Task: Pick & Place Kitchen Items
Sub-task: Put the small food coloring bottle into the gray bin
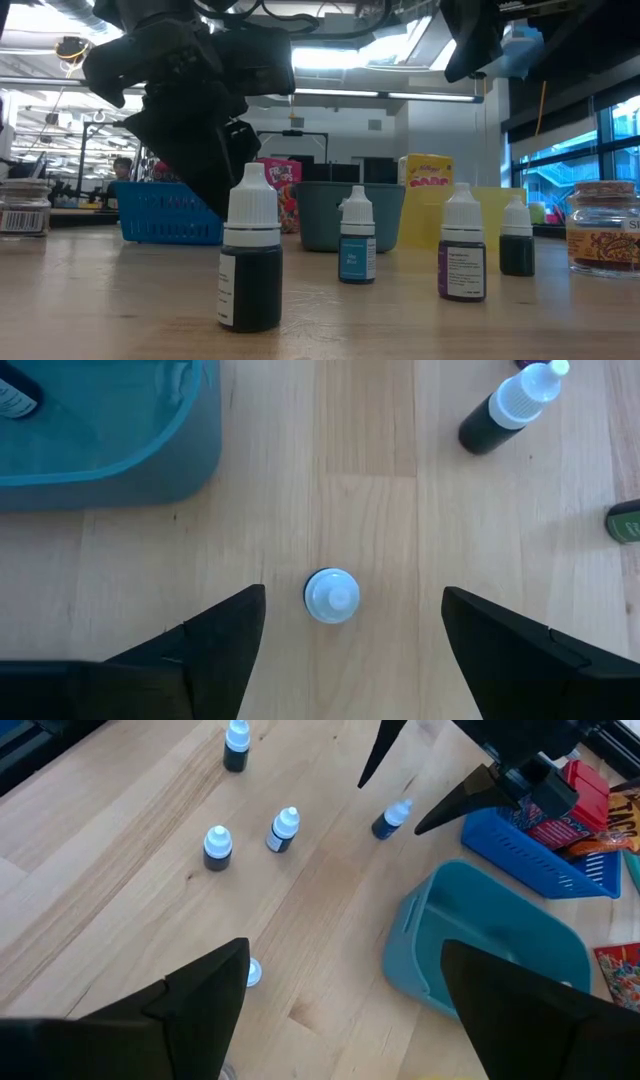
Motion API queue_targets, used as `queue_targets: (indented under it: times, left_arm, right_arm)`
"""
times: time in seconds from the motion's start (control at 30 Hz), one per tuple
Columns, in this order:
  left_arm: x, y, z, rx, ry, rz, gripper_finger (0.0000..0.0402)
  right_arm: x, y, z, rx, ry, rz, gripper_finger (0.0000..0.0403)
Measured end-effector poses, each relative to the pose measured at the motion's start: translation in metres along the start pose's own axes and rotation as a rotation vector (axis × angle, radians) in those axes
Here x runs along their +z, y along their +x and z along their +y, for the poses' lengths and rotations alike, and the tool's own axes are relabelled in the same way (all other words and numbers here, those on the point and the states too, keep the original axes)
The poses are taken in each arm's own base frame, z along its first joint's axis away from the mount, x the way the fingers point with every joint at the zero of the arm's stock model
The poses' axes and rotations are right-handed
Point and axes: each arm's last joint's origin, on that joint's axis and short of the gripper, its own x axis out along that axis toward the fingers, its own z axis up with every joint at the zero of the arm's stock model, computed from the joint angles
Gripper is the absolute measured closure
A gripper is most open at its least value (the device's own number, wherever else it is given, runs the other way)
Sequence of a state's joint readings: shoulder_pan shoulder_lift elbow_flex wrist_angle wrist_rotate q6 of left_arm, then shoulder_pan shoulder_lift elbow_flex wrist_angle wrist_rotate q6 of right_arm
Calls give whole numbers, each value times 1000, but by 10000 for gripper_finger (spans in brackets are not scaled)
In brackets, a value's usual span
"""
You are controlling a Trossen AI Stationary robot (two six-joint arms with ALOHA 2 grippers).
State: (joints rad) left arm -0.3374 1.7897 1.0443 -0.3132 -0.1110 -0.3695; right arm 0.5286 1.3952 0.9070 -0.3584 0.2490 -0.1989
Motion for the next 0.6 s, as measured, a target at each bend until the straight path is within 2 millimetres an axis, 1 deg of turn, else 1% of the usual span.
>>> queue_targets:
  times: [0.6]
  left_arm:
    - [1,0,1,23,-3,-12,103]
  right_arm:
    - [0,0,0,0,0,0,70]
